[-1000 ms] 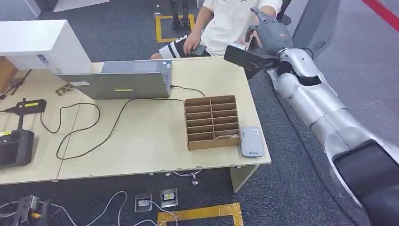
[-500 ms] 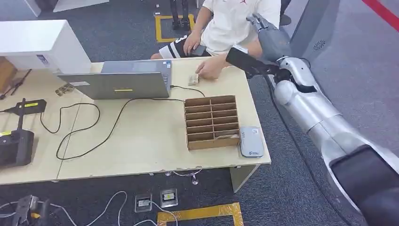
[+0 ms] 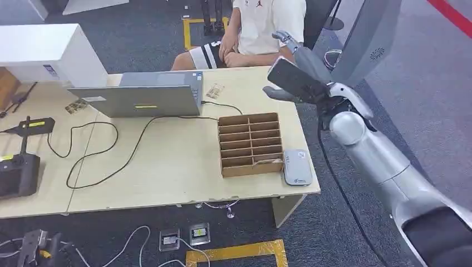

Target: Pass the card to the sensor for recognition and then transmit it.

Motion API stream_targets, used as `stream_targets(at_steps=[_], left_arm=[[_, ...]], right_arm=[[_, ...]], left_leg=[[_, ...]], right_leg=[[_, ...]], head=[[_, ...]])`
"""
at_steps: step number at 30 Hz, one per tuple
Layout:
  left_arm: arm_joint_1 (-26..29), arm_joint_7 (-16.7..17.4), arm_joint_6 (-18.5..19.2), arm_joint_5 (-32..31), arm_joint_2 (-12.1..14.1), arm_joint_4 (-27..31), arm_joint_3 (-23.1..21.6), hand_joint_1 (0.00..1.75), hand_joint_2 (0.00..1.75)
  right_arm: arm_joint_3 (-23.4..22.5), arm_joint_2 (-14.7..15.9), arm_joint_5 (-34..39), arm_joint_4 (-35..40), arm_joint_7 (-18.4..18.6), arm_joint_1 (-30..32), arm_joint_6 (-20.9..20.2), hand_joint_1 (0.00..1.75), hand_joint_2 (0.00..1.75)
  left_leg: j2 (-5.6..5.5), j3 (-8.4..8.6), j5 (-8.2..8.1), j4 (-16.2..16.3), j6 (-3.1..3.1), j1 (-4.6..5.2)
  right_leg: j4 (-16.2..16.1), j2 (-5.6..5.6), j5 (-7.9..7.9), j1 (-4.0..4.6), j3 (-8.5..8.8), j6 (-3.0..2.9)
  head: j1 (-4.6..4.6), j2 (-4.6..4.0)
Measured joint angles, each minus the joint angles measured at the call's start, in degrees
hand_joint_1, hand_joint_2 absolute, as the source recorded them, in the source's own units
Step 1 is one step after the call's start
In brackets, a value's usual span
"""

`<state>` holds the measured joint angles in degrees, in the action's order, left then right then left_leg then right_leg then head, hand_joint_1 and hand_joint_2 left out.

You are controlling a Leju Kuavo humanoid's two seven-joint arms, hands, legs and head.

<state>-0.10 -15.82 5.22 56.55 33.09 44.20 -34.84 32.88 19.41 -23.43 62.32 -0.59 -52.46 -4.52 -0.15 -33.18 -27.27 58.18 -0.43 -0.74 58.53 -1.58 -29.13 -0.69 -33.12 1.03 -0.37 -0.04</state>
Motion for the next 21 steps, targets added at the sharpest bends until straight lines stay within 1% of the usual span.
stream_targets(at_steps=[3,5,7,9,11,14,16,19,21], left_arm=[[-0.1,-0.4,0.0,-0.8,0.0,-0.4,-0.9,0.00,0.00],[-0.3,-0.7,0.0,-1.5,0.0,-0.5,-1.2,0.00,0.00],[-0.5,-1.3,0.0,-2.7,0.0,-0.7,-1.5,0.00,0.00],[-0.6,-1.6,0.0,-3.4,0.0,-0.8,-1.8,0.00,0.00],[-0.6,-1.6,0.0,-3.6,0.1,-0.9,-2.3,0.00,0.00],[-0.6,-1.6,0.0,-3.8,0.2,-0.9,-2.5,0.00,0.00],[-0.6,-1.6,0.0,-4.7,0.2,-0.9,-2.5,0.00,0.00],[-0.6,-0.9,0.0,-5.0,0.2,-1.0,-2.8,0.00,0.00],[-0.6,-0.2,0.0,-5.0,0.2,-0.9,-2.8,0.00,0.00]], right_arm=[[-1.3,1.3,-0.5,7.8,1.6,4.3,-2.6,0.00,1.75],[-1.6,2.1,-1.7,11.7,3.1,6.3,-4.6,0.00,1.75],[-2.1,3.1,-5.6,15.9,4.6,9.5,-7.0,0.00,1.75],[-2.1,4.2,-8.7,20.0,5.7,12.6,-8.4,0.00,1.75],[-2.4,5.0,-9.4,23.8,6.1,14.8,-8.8,0.00,1.75],[-2.5,5.8,-9.6,27.3,6.5,16.0,-10.0,0.00,1.75],[-2.8,6.1,-10.2,28.7,7.3,17.0,-11.7,0.00,1.75],[-2.8,6.8,-13.2,32.0,11.3,20.0,-13.0,0.00,1.75],[-2.6,6.8,-16.7,33.3,14.2,22.0,-12.5,0.00,1.75]], left_leg=[[0.01,0.00,0.00,0.0,0.00,0.01],[0.07,0.04,-0.01,0.0,-0.01,0.00],[0.06,0.07,-0.01,0.0,0.00,0.00],[0.06,0.05,-0.01,0.0,0.00,0.00],[0.08,0.05,-0.03,0.0,0.00,0.01],[0.25,0.10,-0.04,0.0,-0.02,0.00],[0.25,0.13,-0.04,0.0,-0.02,-0.01],[0.22,0.11,-0.04,0.0,-0.02,-0.01],[0.23,0.11,-0.04,0.0,-0.02,-0.01]], right_leg=[[0.0,0.03,0.00,-0.01,-0.01,0.00],[0.0,0.10,0.00,0.00,0.00,0.00],[0.0,0.07,0.00,0.00,0.03,0.00],[0.0,0.06,0.00,-0.01,0.03,0.00],[0.0,0.11,0.00,-0.01,0.01,0.00],[0.0,0.30,0.01,-0.01,0.01,-0.01],[0.0,0.30,0.01,0.00,0.02,-0.01],[0.0,0.25,0.01,0.00,0.04,-0.01],[0.0,0.28,0.01,0.00,0.04,-0.01]], head=[[0.00,0.00],[-0.02,0.00],[0.00,0.00],[0.00,0.00],[0.00,0.00],[0.00,0.00],[0.02,0.00],[0.02,0.00],[0.02,0.00]])
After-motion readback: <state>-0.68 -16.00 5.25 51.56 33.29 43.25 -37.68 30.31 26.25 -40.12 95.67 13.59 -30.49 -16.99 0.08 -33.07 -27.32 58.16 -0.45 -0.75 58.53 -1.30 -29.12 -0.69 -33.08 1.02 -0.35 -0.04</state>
